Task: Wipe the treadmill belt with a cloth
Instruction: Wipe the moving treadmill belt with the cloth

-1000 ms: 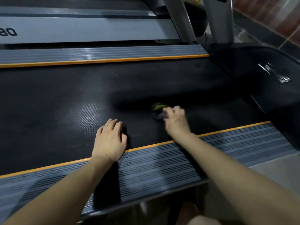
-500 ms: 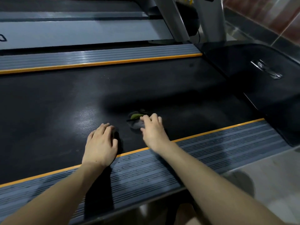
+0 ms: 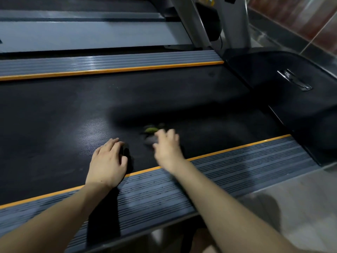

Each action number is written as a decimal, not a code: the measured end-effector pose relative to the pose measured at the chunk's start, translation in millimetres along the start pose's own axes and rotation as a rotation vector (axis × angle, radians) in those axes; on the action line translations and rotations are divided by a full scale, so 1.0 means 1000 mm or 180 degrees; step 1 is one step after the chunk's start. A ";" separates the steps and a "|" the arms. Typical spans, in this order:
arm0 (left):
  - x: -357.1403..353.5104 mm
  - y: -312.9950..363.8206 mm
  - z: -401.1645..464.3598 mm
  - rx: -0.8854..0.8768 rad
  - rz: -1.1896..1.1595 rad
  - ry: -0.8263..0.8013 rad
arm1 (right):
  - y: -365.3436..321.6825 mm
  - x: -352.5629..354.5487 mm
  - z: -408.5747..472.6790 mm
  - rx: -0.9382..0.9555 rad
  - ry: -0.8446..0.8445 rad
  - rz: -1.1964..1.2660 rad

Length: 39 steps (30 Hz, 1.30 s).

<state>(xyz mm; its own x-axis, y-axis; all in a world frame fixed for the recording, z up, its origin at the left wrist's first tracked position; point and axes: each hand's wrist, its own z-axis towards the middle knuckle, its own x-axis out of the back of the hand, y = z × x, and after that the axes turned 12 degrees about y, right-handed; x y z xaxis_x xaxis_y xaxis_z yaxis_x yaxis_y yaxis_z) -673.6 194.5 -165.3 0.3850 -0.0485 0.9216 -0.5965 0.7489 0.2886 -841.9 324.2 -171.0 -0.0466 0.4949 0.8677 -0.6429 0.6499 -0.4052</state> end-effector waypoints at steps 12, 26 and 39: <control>-0.002 -0.001 -0.001 -0.0006 -0.0088 0.0069 | 0.135 0.067 0.044 -0.0735 0.0298 -0.0656; 0.003 0.001 -0.005 0.0175 -0.0020 0.0277 | 0.026 0.025 0.007 -0.0055 -0.0062 0.0128; 0.002 0.003 -0.002 0.0154 0.0057 0.0198 | 0.032 0.036 0.007 -0.0523 0.0091 0.0189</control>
<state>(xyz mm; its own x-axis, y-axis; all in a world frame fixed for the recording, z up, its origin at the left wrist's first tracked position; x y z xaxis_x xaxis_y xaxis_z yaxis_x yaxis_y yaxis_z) -673.2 198.0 -163.1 0.4159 0.0069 0.9094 -0.6365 0.7164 0.2856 -869.5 358.7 -150.6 -0.0574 0.5499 0.8332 -0.5059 0.7035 -0.4992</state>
